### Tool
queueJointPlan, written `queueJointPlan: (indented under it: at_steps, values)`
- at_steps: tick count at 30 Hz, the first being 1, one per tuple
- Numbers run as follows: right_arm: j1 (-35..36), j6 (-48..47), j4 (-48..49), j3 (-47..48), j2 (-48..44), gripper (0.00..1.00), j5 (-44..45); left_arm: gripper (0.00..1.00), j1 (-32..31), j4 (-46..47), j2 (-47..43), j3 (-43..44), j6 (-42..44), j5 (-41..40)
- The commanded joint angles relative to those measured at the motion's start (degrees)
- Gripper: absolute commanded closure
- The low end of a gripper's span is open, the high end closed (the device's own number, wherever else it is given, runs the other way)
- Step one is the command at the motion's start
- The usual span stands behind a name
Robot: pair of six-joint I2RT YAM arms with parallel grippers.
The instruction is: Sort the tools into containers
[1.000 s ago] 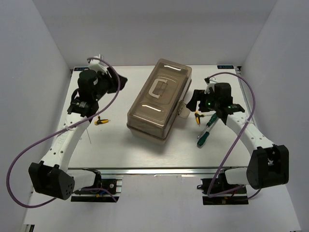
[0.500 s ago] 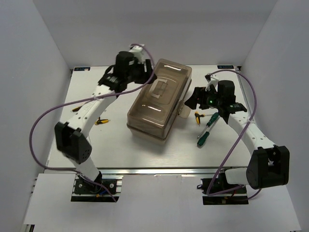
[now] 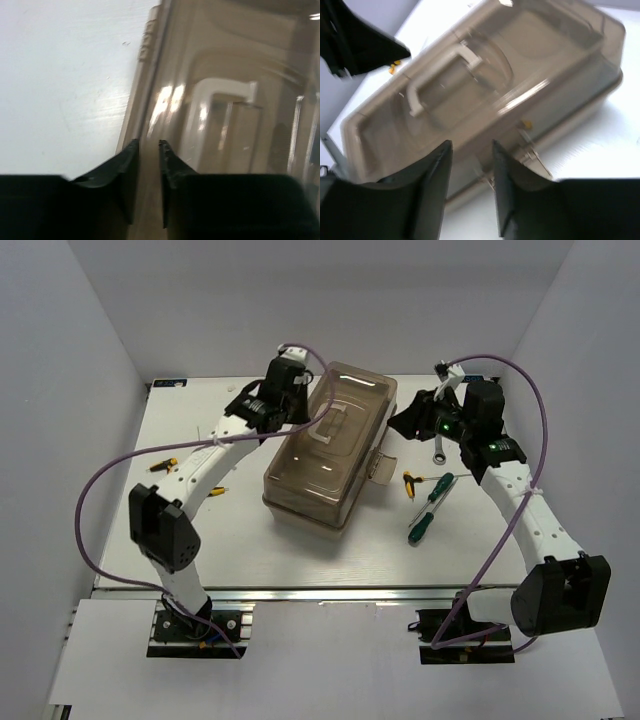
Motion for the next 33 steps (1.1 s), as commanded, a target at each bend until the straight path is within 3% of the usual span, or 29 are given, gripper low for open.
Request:
queueJointPlan:
  at_steps: [1,4,7,9,12,15,20,26,31,33]
  values:
    - [0.86,4.34,3.99,4.64,1.65,0.59,-3.74,0.7,1.94,3.3,-10.53,-7.09,-4.75,-5.45]
    - [3.14,6.62,5.31,7.89,4.72,0.83,-4.45,0.76,3.7,3.4,-15.02,-13.96,-6.78,-4.22]
    - [7.18,7.33,5.49,12.1,7.89,0.9,-3.05,0.78,4.76,2.61,-17.13,-19.14,-7.75,-2.21]
    - [10.08,8.38,4.97,15.27,10.43,0.88,-1.82,0.8,5.37,2.78,-17.49,-22.31,-7.84,-0.09]
    - [13.6,10.75,3.48,19.22,13.85,0.73,2.57,0.81,5.37,1.99,-16.18,-24.25,-7.75,4.64]
    - [15.62,12.95,1.98,22.21,16.41,0.51,6.7,0.82,5.29,4.35,-15.64,-27.66,-8.27,10.35]
    - [17.82,14.36,-1.71,25.03,18.18,0.4,14.17,0.81,4.5,11.03,-19.24,-33.91,-10.12,17.92]
    - [19.93,14.19,-3.82,24.77,18.62,0.4,19.63,0.8,3.97,14.64,-23.63,-39.36,-12.84,20.3]
    - [20.55,14.97,-5.05,22.84,18.35,0.64,20.6,0.8,3.88,18.06,-25.84,-42.35,-14.51,23.55]
    - [20.64,15.94,-5.67,22.4,18.44,0.65,20.77,0.8,3.79,19.74,-26.1,-43.23,-15.48,26.0]
